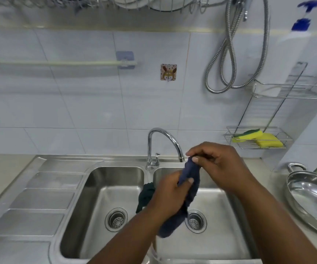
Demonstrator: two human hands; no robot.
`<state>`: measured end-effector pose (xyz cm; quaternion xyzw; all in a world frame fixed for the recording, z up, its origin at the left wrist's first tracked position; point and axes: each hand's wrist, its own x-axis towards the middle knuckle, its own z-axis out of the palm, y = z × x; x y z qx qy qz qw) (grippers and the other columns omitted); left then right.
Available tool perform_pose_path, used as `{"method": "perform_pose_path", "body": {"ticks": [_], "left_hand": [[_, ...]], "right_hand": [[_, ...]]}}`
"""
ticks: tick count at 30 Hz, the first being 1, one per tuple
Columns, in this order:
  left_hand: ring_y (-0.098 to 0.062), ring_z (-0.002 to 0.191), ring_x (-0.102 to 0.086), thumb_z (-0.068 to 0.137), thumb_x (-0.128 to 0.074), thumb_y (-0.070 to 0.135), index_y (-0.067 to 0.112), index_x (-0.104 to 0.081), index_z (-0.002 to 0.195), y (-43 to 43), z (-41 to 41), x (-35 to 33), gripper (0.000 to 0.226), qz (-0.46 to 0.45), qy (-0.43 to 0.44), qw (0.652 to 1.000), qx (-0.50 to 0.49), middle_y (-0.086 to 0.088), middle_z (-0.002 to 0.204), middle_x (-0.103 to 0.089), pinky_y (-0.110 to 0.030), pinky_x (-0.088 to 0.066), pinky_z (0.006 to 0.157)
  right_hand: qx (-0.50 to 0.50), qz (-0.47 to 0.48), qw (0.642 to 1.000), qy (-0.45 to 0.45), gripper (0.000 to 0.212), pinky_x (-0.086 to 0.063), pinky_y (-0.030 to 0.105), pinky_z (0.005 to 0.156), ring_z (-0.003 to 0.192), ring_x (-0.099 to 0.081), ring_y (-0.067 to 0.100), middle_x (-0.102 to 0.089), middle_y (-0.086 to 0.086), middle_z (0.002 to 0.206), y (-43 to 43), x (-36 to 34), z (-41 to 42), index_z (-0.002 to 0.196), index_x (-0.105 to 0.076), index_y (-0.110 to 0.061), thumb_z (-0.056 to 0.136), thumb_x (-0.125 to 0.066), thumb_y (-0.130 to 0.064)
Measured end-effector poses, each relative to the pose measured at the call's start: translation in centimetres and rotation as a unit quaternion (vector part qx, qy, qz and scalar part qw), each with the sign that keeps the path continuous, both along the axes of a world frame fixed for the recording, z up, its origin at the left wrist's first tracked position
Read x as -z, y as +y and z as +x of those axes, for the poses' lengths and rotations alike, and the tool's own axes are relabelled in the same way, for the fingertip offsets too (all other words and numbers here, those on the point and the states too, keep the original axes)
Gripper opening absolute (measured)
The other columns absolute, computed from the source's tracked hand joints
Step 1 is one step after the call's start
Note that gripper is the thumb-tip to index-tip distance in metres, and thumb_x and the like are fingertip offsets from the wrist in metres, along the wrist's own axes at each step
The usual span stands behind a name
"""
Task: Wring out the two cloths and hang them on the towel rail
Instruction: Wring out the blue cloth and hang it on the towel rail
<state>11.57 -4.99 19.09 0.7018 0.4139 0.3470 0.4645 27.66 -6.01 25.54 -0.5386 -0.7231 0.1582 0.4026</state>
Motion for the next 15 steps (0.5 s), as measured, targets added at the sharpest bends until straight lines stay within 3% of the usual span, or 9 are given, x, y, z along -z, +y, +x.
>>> {"method": "perform_pose_path", "body": {"ticks": [3,6,8,9,12,15], "left_hand": [[-0.004,0.061,-0.059,0.097,-0.051,0.024,0.032,-0.053,0.069,1.9,-4.3,-0.4,0.030,0.071,0.079,0.994,0.005,0.009,0.065,-0.062,-0.020,-0.046,0.058],[0.002,0.071,-0.056,0.096,-0.049,0.017,0.030,-0.063,0.081,3.8,-9.2,-0.8,0.024,0.103,0.157,0.982,-0.008,0.009,0.080,-0.064,-0.013,-0.041,0.062],[0.004,0.063,-0.058,0.094,-0.050,0.010,0.027,-0.070,0.084,4.8,-12.7,-1.0,0.029,0.103,0.184,0.977,-0.035,0.008,0.074,-0.067,-0.013,-0.045,0.057],[0.000,0.061,-0.061,0.092,-0.051,0.010,0.031,-0.070,0.079,5.3,-14.3,-1.1,0.031,0.097,0.199,0.974,-0.050,0.007,0.070,-0.068,-0.019,-0.051,0.058],[-0.010,0.061,-0.067,0.085,-0.053,0.012,0.041,-0.063,0.067,7.2,-18.4,-1.2,0.035,0.085,0.237,0.965,-0.077,0.004,0.066,-0.071,-0.035,-0.058,0.065],[-0.013,0.073,-0.068,0.083,-0.052,0.020,0.038,-0.068,0.088,8.7,-21.1,-2.2,0.024,0.122,0.310,0.937,-0.108,0.008,0.084,-0.074,-0.031,-0.057,0.068]], "right_hand": [[0.019,0.023,0.999,0.038,0.034,-0.048,0.010,0.076,0.090,-0.067,0.007,-0.071,-0.016,0.092,1.0,0.1,-2.5,0.090,-0.068,-0.032,0.088,-0.063,0.001],[0.051,0.028,0.991,0.120,0.032,-0.052,0.019,0.078,0.089,-0.067,0.010,-0.071,-0.010,0.092,1.9,0.6,-4.9,0.088,-0.069,-0.028,0.090,-0.059,0.002],[0.075,0.025,0.982,0.171,0.030,-0.052,0.018,0.076,0.087,-0.067,0.008,-0.072,-0.010,0.091,2.4,0.3,-6.0,0.089,-0.069,-0.027,0.091,-0.058,0.001],[0.087,0.028,0.981,0.171,0.030,-0.051,0.015,0.075,0.086,-0.066,0.007,-0.071,-0.010,0.092,2.7,0.2,-6.4,0.090,-0.069,-0.029,0.091,-0.059,0.000],[0.123,0.049,0.989,0.072,0.028,-0.045,0.003,0.069,0.080,-0.062,0.005,-0.069,-0.009,0.082,3.3,-0.3,-7.7,0.102,-0.070,-0.026,0.089,-0.064,-0.002],[0.156,0.088,0.983,-0.048,0.026,-0.040,-0.002,0.076,0.078,-0.061,0.001,-0.069,-0.008,0.088,4.0,-0.6,-8.8,0.108,-0.071,-0.019,0.087,-0.066,-0.004]]}}
